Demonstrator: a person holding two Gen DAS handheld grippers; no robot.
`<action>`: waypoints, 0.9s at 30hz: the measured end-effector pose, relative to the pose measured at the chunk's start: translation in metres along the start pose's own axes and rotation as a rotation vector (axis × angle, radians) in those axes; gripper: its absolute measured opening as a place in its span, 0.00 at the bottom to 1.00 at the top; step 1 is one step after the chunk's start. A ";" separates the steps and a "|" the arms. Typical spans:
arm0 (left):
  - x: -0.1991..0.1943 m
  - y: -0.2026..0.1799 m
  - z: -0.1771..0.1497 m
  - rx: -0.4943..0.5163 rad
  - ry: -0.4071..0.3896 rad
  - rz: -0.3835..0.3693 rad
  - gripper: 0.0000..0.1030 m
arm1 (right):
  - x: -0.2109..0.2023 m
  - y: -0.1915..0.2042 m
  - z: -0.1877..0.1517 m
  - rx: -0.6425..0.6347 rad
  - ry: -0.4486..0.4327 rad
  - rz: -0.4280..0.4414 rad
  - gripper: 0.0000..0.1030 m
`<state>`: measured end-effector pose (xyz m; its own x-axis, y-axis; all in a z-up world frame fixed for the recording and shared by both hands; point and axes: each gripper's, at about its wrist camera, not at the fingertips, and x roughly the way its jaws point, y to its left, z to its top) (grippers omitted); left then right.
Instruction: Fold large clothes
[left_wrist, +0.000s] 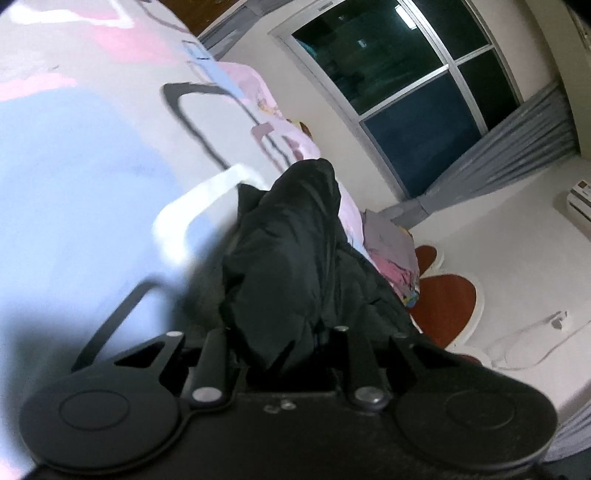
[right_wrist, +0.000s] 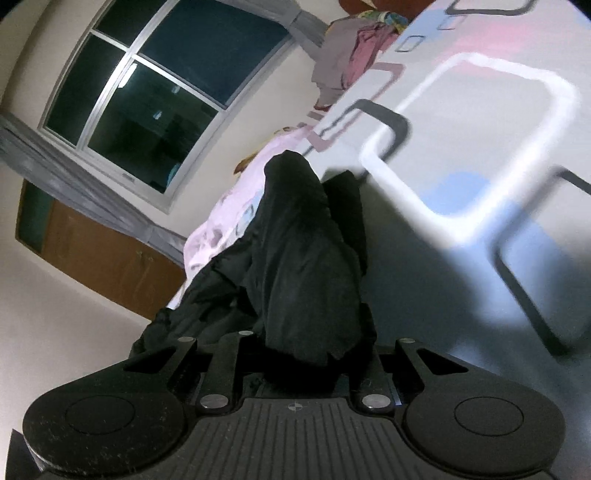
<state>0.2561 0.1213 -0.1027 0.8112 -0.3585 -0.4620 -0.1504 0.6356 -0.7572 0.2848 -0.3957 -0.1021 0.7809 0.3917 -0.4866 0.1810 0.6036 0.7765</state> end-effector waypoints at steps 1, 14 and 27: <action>-0.009 0.003 -0.008 -0.010 0.003 -0.002 0.21 | -0.012 -0.003 -0.008 0.008 -0.001 -0.003 0.19; -0.045 0.047 -0.054 -0.080 0.038 0.018 0.46 | -0.055 -0.035 -0.051 0.076 0.028 -0.081 0.35; -0.075 0.047 -0.055 -0.066 0.038 0.079 0.74 | -0.108 0.049 -0.071 -0.291 -0.120 -0.101 0.31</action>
<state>0.1571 0.1411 -0.1291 0.7736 -0.3351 -0.5378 -0.2512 0.6170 -0.7458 0.1671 -0.3589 -0.0400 0.8356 0.2457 -0.4913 0.0962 0.8152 0.5712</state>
